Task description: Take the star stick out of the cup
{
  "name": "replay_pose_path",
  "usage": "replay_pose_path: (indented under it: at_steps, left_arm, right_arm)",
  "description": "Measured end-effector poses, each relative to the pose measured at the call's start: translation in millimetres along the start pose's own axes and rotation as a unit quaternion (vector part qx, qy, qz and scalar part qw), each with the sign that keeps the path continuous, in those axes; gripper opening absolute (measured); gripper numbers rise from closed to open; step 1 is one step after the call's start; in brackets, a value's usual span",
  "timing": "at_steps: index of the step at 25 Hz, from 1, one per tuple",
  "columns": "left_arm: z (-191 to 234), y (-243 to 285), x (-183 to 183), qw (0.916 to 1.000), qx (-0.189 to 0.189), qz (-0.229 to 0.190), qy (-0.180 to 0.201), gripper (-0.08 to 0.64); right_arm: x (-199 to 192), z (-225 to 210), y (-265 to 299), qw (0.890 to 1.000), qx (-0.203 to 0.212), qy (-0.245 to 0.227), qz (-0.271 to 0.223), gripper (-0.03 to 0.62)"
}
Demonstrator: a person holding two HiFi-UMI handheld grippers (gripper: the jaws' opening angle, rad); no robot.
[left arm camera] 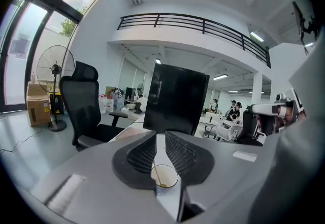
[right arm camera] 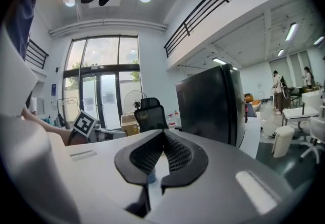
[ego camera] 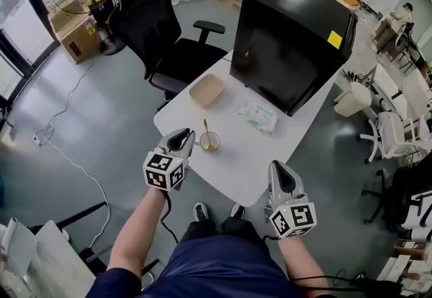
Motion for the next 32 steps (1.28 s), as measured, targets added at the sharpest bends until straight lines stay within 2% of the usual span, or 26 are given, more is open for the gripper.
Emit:
replay_pose_path:
  at_steps: [8, 14, 19, 23, 25, 26, 32]
  left_arm:
    - [18.7, 56.0, -37.4, 0.9966, -0.009, 0.072, -0.039, 0.075]
    - [24.4, 92.4, -71.4, 0.9883, -0.031, 0.139, -0.054, 0.092]
    - [27.7, 110.0, -88.4, 0.9821, -0.035, 0.171, -0.071, 0.092]
    - [28.4, 115.7, -92.9, 0.9809, -0.025, 0.182, -0.063, 0.087]
    - [27.3, 116.4, -91.6, 0.9816, -0.023, 0.179, -0.063, 0.05]
    - [27.1, 116.4, -89.9, 0.9822, -0.022, 0.173, -0.068, 0.014]
    - [29.2, 110.0, -83.5, 0.9834, -0.011, 0.153, -0.097, 0.009]
  right_arm:
    - [4.3, -18.6, 16.1, 1.0, 0.012, 0.008, 0.004, 0.008]
    - [3.2, -42.1, 14.0, 1.0, -0.01, 0.015, 0.007, 0.008]
    - [-3.0, -56.1, 5.8, 0.999, -0.035, 0.026, 0.006, 0.006]
    - [-5.3, -63.1, -0.8, 0.998, -0.048, 0.029, 0.008, 0.006]
    - [-5.2, -65.6, -2.6, 0.998, -0.052, 0.028, 0.011, 0.007]
    - [-5.0, -66.2, -3.1, 0.998, -0.054, 0.027, 0.013, 0.007]
    - [-8.0, -61.9, 0.3, 0.998, -0.048, 0.031, 0.015, 0.008]
Point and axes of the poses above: the fingertips, and each gripper's own axes: y forward along the fingers, z to its left, x out of its top, the point moved 1 cm from there along -y, backward along the fingers, and after that the axes turned 3 degrees about -x, right-handed, at the moved point
